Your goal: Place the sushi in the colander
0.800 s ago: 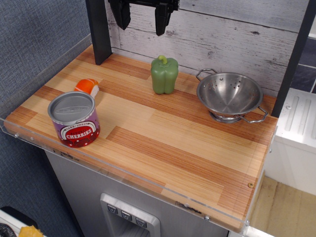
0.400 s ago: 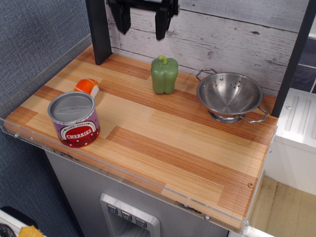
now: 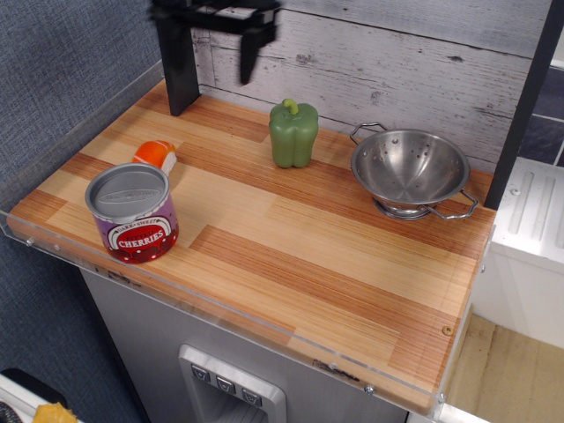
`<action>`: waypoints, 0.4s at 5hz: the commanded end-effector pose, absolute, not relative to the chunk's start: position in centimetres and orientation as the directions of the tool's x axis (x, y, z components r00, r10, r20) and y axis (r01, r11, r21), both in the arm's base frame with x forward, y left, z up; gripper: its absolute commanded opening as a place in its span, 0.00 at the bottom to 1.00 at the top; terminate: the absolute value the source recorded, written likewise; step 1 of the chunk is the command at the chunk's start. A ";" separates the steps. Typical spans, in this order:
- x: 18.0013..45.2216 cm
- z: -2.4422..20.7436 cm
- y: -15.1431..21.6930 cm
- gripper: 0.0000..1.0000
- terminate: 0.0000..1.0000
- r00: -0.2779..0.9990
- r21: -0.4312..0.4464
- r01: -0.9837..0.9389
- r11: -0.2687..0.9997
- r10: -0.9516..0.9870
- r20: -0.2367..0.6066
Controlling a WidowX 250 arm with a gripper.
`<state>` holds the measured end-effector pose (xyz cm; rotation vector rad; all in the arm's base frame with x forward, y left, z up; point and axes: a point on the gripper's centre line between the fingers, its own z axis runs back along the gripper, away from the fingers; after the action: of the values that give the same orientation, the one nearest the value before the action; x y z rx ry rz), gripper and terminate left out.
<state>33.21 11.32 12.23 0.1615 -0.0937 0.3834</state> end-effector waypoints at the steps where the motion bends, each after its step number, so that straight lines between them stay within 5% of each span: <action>1: 30.2 12.9 15.7 1.00 0.00 0.935 0.180 -0.349 0.920 0.329 0.129; 2: 29.5 11.6 17.5 1.00 0.00 0.953 0.216 -0.292 0.932 0.265 0.143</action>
<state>29.36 17.04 9.77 0.2171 -0.0632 0.2801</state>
